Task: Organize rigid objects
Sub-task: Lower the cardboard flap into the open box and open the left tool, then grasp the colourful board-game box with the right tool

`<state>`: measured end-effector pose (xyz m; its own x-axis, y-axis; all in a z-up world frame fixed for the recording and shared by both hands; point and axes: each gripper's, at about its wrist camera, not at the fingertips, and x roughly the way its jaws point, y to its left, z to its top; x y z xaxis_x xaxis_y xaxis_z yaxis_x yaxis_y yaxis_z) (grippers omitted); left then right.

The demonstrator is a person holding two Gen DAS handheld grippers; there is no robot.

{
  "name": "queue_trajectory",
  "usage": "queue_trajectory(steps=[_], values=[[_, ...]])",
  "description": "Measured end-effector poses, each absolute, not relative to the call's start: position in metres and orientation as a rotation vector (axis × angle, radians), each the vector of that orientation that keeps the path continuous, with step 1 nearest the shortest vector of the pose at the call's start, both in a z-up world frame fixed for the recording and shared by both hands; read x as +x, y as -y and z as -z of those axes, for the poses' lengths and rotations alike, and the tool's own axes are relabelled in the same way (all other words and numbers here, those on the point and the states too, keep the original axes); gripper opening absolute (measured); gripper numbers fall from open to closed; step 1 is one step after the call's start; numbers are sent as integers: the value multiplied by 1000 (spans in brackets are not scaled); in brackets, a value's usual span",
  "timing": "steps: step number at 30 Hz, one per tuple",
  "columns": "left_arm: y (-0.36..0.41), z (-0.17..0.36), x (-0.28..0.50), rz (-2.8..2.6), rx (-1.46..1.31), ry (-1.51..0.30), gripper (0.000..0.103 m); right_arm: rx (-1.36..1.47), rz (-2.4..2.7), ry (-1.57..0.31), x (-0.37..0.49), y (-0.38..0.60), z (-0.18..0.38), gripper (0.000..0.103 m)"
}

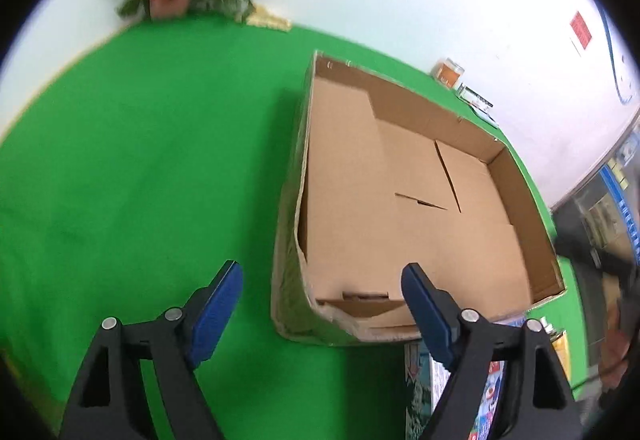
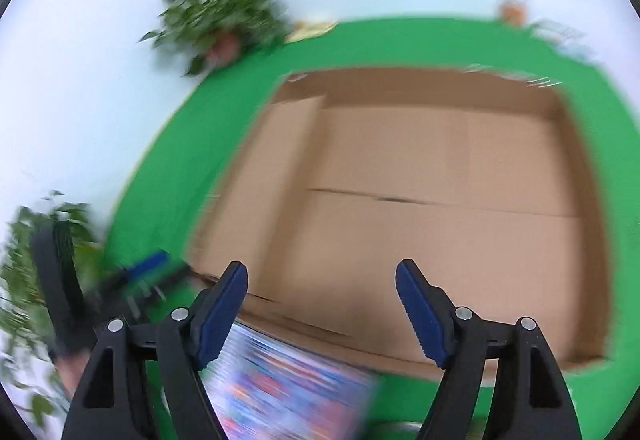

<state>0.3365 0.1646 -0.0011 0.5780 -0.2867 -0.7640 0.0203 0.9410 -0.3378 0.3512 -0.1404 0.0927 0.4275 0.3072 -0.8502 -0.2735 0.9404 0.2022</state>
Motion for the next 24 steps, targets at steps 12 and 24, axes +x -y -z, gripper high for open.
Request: queue_trajectory(steps=[12, 24], values=[[-165, 11, 338, 153, -305, -999, 12, -127, -22, -1159, 318, 281, -33, 17], [-172, 7, 317, 141, -314, -1029, 9, -110, 26, -1159, 312, 300, -21, 17]])
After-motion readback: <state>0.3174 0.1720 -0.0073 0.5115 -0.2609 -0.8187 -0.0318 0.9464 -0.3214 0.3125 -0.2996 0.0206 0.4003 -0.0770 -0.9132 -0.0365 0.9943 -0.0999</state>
